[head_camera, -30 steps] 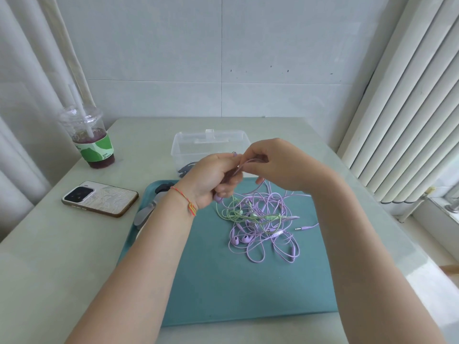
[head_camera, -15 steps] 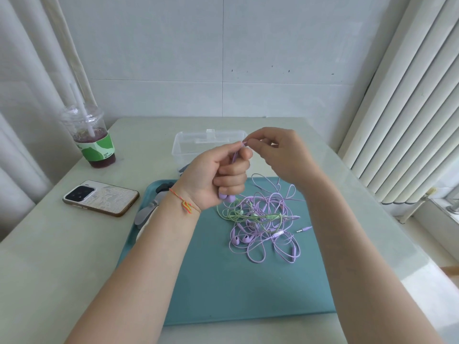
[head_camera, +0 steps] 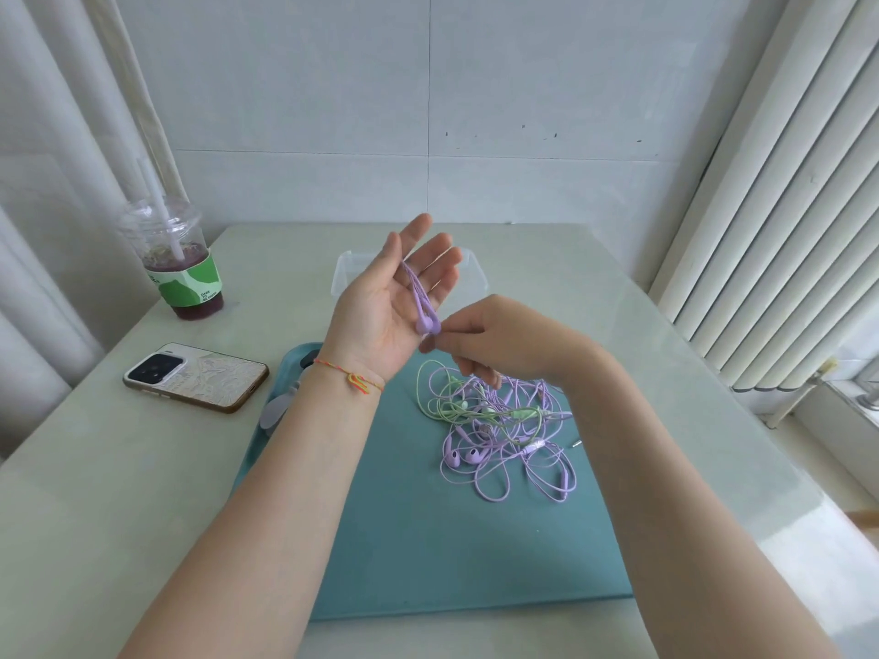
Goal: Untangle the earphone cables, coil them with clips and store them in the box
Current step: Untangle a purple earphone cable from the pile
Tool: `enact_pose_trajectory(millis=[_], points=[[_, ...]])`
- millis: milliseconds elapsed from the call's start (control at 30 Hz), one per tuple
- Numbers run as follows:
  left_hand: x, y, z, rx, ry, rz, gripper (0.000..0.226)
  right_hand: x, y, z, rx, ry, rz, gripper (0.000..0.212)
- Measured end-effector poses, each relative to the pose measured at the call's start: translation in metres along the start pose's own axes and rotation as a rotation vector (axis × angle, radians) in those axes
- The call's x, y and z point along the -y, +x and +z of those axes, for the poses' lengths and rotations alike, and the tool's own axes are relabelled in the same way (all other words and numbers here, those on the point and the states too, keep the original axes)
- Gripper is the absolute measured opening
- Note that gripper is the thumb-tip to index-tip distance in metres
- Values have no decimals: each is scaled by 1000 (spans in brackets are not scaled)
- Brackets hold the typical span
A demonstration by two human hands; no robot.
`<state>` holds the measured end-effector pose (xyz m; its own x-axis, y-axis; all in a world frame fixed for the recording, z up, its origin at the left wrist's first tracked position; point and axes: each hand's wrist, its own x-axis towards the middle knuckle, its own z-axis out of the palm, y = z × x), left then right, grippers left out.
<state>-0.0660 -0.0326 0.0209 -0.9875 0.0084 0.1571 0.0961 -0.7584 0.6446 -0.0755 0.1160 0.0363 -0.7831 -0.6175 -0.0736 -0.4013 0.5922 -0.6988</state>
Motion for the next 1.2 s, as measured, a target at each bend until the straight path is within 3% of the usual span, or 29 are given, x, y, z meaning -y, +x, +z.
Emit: enact_pose_trajectory(millis=[167,633,900,1100,1200], points=[[-1,2,-4,-42,38,78,34,-1,1,3,78,-15,-2,22],[6,3,-6,-91,260,126,33,6,-3,-5,-69,-65,-46,22],[15,7,-4,-184,463,277,29,10,-1,3,-80,-86,-54,20],[5,0,-2,-30,412,14,33,6,-2,-9,-225,-70,-43,20],[5,-1,-3,-4,393,-38,32,-1,-1,-14,-324,-114,-29,12]])
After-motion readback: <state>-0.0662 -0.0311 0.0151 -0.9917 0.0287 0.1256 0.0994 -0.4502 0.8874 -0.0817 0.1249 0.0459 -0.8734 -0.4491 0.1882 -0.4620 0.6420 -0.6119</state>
